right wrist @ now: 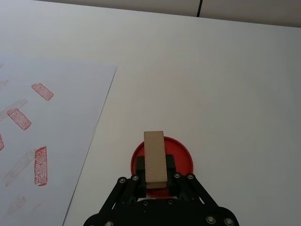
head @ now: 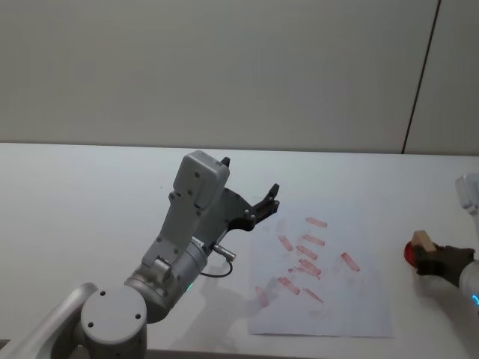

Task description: Use the one hand to pick up the stamp and affix it onto the A4 paper.

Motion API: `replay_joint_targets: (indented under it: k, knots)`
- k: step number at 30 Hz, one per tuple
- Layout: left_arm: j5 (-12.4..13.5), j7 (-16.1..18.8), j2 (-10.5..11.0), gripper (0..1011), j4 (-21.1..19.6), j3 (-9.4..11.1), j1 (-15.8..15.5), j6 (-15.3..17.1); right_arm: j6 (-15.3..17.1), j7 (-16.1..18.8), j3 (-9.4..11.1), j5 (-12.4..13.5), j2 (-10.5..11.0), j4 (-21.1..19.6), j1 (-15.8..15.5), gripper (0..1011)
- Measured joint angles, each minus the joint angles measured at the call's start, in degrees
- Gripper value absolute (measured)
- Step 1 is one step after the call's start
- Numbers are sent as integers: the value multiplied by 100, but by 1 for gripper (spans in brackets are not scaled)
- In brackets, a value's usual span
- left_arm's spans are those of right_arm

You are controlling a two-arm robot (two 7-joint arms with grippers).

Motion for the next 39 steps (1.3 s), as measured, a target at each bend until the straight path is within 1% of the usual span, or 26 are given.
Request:
replay_joint_targets:
  k: [11,18,28,39]
  knots:
    - [0,0,0,1002,0,0,0,0,130,-152,70,136,24,-205,-69,216]
    - [0,0,0,1002,0,0,0,0,290,-269,125,273,31,-307,-114,217]
    - [0,0,0,1002,0,0,0,0,450,-380,176,429,6,-306,-128,217]
    - [0,0,0,1002,0,0,0,0,470,-390,192,442,-29,-192,-50,217]
